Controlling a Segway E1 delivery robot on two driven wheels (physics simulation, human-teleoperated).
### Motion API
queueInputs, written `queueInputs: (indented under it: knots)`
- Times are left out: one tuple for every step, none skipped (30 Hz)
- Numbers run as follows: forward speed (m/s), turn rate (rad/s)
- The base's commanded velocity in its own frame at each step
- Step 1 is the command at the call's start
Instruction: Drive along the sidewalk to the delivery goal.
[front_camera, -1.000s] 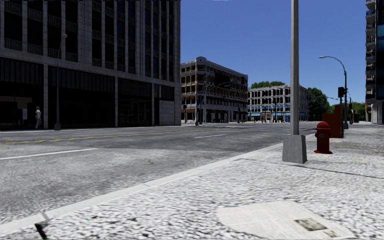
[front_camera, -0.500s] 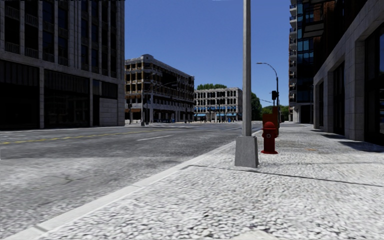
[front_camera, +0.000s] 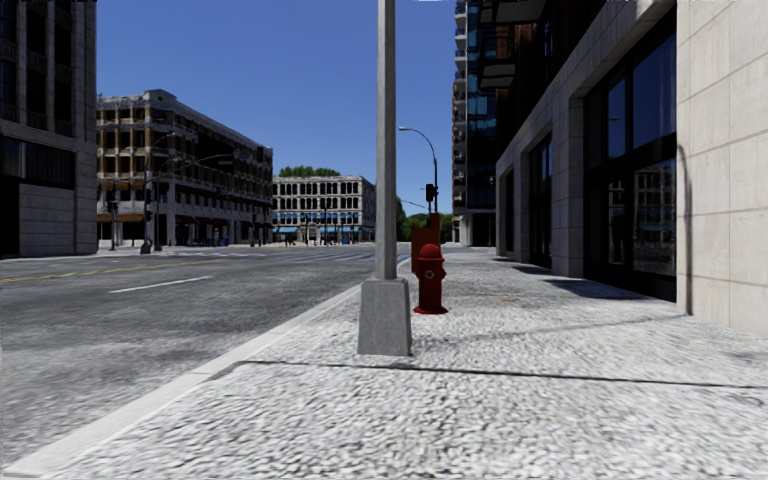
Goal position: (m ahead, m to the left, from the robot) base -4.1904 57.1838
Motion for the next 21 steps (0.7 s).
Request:
queueInputs:
  knots:
    - [1.42,-0.71]
    - [1.42,-0.71]
    - [1.42,-0.71]
    - [1.42,-0.71]
    - [1.42,-0.71]
    - [1.42,-0.71]
    - [1.42,-0.71]
    - [1.42,-0.71]
    - [1.42,-0.71]
    - [1.43,-0.71]
    - [1.43,-0.71]
    - [1.43,-0.71]
    - [1.44,-0.71]
    - [1.45,-0.71]
    - [1.49,-0.71]
    - [1.49,-0.71]
    - [1.59,-0.71]
    - [1.67,-0.71]
    - [1.68,0.0]
    - [1.68,0.0]
    - [1.68,0.0]
